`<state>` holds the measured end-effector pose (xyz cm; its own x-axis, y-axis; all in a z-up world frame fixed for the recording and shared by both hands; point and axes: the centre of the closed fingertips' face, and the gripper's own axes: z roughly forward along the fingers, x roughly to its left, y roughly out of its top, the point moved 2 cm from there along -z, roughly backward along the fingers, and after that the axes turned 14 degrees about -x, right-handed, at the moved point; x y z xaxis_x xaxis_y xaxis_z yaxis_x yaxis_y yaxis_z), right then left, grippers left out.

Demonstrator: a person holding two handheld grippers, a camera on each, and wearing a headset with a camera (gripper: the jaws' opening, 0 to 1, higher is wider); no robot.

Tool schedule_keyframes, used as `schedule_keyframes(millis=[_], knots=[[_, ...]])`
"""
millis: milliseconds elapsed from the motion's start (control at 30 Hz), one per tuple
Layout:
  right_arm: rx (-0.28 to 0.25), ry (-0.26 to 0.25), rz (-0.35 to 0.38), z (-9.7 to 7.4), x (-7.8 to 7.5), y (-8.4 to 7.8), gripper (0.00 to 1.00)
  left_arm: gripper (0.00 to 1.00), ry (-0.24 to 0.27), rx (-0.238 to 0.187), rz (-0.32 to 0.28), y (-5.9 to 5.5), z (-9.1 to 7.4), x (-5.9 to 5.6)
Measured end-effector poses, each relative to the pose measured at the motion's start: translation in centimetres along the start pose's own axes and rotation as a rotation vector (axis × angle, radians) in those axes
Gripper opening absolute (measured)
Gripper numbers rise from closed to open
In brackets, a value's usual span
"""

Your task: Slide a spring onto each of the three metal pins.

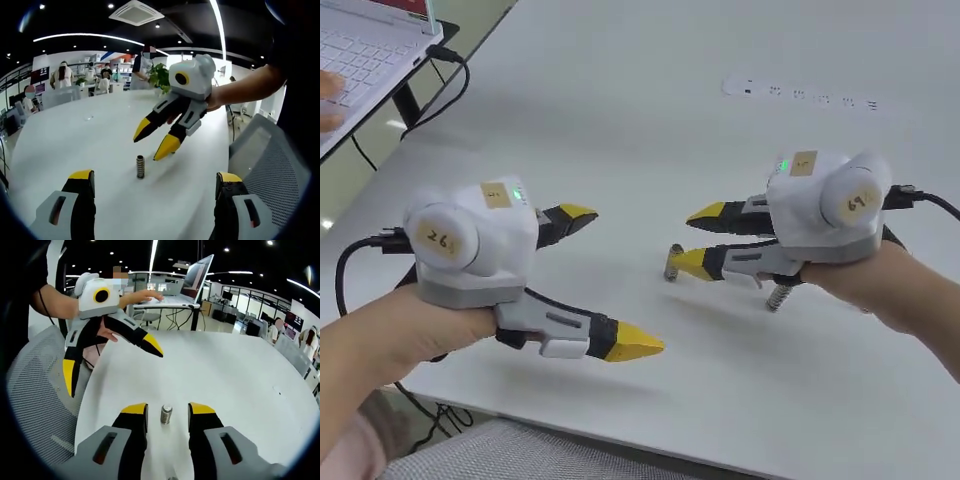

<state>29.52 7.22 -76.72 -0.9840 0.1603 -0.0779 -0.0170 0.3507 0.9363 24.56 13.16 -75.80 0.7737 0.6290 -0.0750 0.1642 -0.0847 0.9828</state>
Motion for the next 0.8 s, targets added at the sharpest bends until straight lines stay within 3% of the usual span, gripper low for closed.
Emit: schedule_keyframes(millis=[233,533,667,800], knots=[[-0.035,-0.078,0.024,-2.5,-0.4,-0.1,0.52,0.98,-0.009,-0.002,0.004,0.6,0.6,-0.3],[-0.028,-0.139,0.065,-6.9,0.0,-1.2,0.69,0.98,-0.03,0.002,0.005,0.9,2.0,-1.3],[-0.081,-0.204,0.134,-9.3,-0.4,-1.4,0.83,0.98,-0.023,-0.008,0.007,1.4,2.5,-1.5],[-0.086,-0.278,0.169,-12.2,-1.1,-2.1,0.96,0.98,-0.016,-0.003,0.007,1.8,2.8,-1.8]])
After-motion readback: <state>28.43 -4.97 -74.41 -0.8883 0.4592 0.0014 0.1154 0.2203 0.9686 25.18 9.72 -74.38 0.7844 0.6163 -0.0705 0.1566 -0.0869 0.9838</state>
